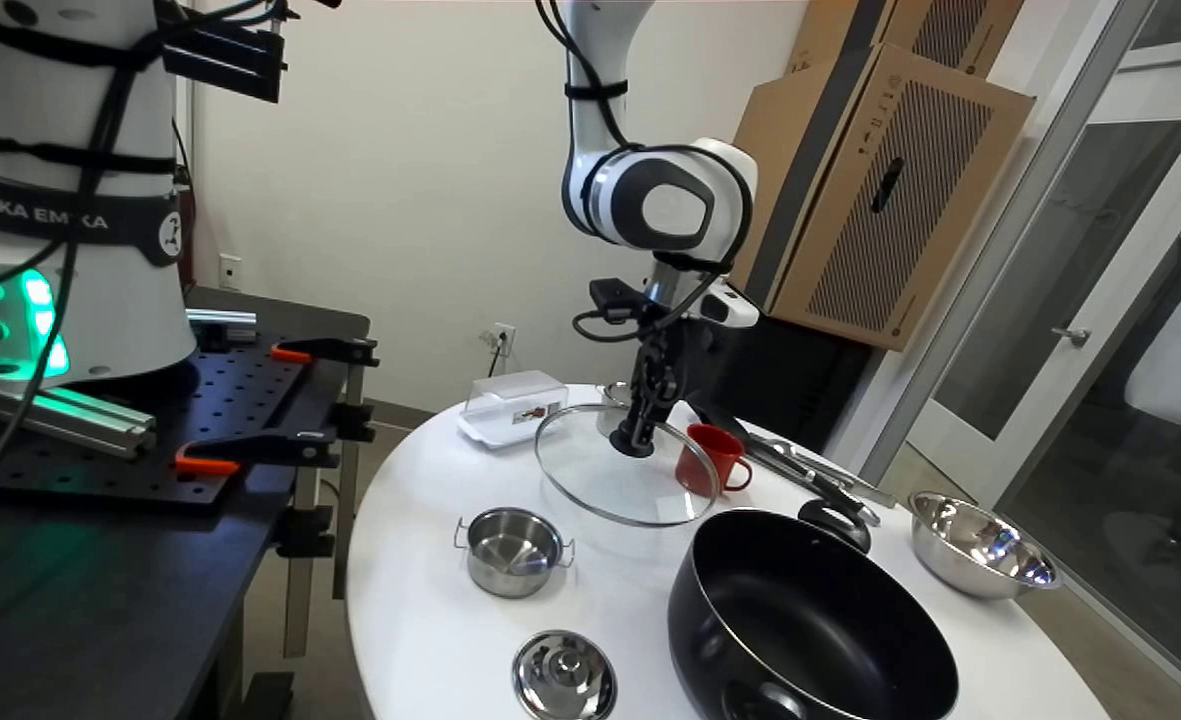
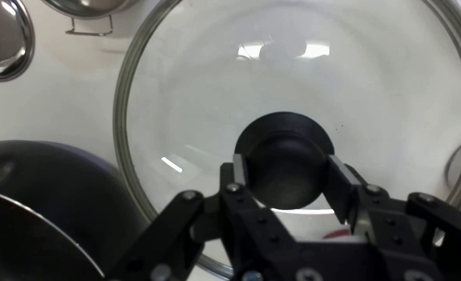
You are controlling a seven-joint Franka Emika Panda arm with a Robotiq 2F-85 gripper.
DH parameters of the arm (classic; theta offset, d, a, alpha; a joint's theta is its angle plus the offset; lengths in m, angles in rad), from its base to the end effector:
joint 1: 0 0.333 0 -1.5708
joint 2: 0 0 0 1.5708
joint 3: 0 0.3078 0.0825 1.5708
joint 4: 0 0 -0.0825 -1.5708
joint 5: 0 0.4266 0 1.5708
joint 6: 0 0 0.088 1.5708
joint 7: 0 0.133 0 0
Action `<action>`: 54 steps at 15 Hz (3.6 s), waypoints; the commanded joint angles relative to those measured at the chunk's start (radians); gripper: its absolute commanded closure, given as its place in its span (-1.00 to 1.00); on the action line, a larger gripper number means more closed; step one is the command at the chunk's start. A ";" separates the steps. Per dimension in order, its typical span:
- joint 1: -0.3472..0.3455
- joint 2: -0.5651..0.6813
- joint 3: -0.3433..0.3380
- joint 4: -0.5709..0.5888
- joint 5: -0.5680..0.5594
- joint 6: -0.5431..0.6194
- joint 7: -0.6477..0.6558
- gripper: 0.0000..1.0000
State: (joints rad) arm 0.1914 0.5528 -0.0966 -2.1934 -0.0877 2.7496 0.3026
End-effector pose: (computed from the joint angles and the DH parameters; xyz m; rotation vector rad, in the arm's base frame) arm 0.5591 0.0499 0.0584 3.0548 -0.1718 0.0315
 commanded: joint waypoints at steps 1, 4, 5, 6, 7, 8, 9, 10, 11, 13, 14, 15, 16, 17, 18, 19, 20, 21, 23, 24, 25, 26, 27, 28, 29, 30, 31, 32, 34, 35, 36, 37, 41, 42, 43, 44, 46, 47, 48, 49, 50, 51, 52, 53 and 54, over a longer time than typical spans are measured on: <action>-0.003 -0.103 0.001 -0.072 -0.006 -0.024 -0.028 0.50; -0.003 -0.142 -0.007 -0.084 -0.005 -0.015 -0.012 0.50; -0.003 -0.149 -0.013 -0.079 -0.004 -0.011 0.000 0.50; -0.008 -0.156 -0.020 -0.062 0.003 -0.017 0.014 0.50; -0.015 -0.163 -0.025 -0.047 0.011 -0.025 0.024 0.50; -0.024 -0.169 -0.033 -0.026 0.018 -0.038 0.036 0.50; -0.031 -0.173 -0.041 -0.010 0.019 -0.047 0.049 0.50; -0.039 -0.175 -0.051 0.011 0.021 -0.059 0.064 0.50; -0.051 -0.170 -0.060 0.037 0.023 -0.079 0.077 0.50; -0.086 -0.155 -0.082 0.103 0.030 -0.139 0.098 0.50; -0.101 -0.142 -0.092 0.138 0.033 -0.172 0.115 0.50; -0.125 -0.115 -0.099 0.189 0.045 -0.221 0.124 0.50; -0.148 -0.090 -0.105 0.236 0.057 -0.266 0.137 0.50; -0.166 -0.064 -0.113 0.281 0.063 -0.307 0.156 0.50; -0.186 -0.032 -0.123 0.326 0.069 -0.346 0.176 0.50; -0.203 -0.003 -0.128 0.371 0.076 -0.386 0.193 0.50; -0.219 0.024 -0.135 0.411 0.081 -0.422 0.212 0.50; -0.234 0.055 -0.138 0.454 0.089 -0.456 0.226 0.50; -0.269 0.114 -0.135 0.533 0.117 -0.511 0.242 0.50; -0.287 0.143 -0.126 0.571 0.139 -0.522 0.242 0.50; -0.297 0.168 -0.124 0.602 0.155 -0.529 0.249 0.50; -0.303 0.191 -0.120 0.631 0.171 -0.528 0.251 0.50; -0.306 0.213 -0.119 0.658 0.183 -0.527 0.255 0.50; -0.300 0.230 -0.115 0.673 0.194 -0.521 0.267 0.50; -0.297 0.248 -0.114 0.693 0.202 -0.519 0.277 0.50; -0.293 0.264 -0.112 0.711 0.206 -0.518 0.286 0.50; -0.289 0.281 -0.110 0.728 0.207 -0.519 0.297 0.50; -0.285 0.298 -0.107 0.748 0.205 -0.524 0.308 0.50; -0.278 0.323 -0.105 0.773 0.199 -0.524 0.331 0.50; -0.278 0.329 -0.105 0.789 0.198 -0.535 0.338 0.50; -0.280 0.337 -0.103 0.800 0.199 -0.540 0.343 0.50; -0.281 0.336 -0.104 0.803 0.200 -0.542 0.350 0.50; -0.289 0.328 -0.105 0.798 0.198 -0.539 0.359 0.50; -0.292 0.318 -0.104 0.785 0.199 -0.534 0.355 0.50; -0.295 0.302 -0.102 0.761 0.201 -0.521 0.347 0.50; -0.297 0.290 -0.101 0.743 0.202 -0.511 0.341 0.50; -0.300 0.254 -0.100 0.689 0.205 -0.475 0.330 0.50; -0.302 0.241 -0.100 0.669 0.206 -0.460 0.325 0.50; -0.302 0.226 -0.100 0.643 0.206 -0.439 0.320 0.50; -0.302 0.214 -0.100 0.622 0.206 -0.420 0.318 0.50; -0.302 0.198 -0.100 0.597 0.207 -0.401 0.315 0.50; -0.302 0.184 -0.101 0.572 0.207 -0.383 0.312 0.50; -0.301 0.167 -0.101 0.545 0.207 -0.367 0.309 0.50; -0.300 0.153 -0.103 0.520 0.206 -0.350 0.308 0.50; -0.299 0.136 -0.104 0.494 0.205 -0.337 0.305 0.50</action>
State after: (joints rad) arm -0.1093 0.7844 -0.2001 -1.5828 0.0948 2.3653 0.6429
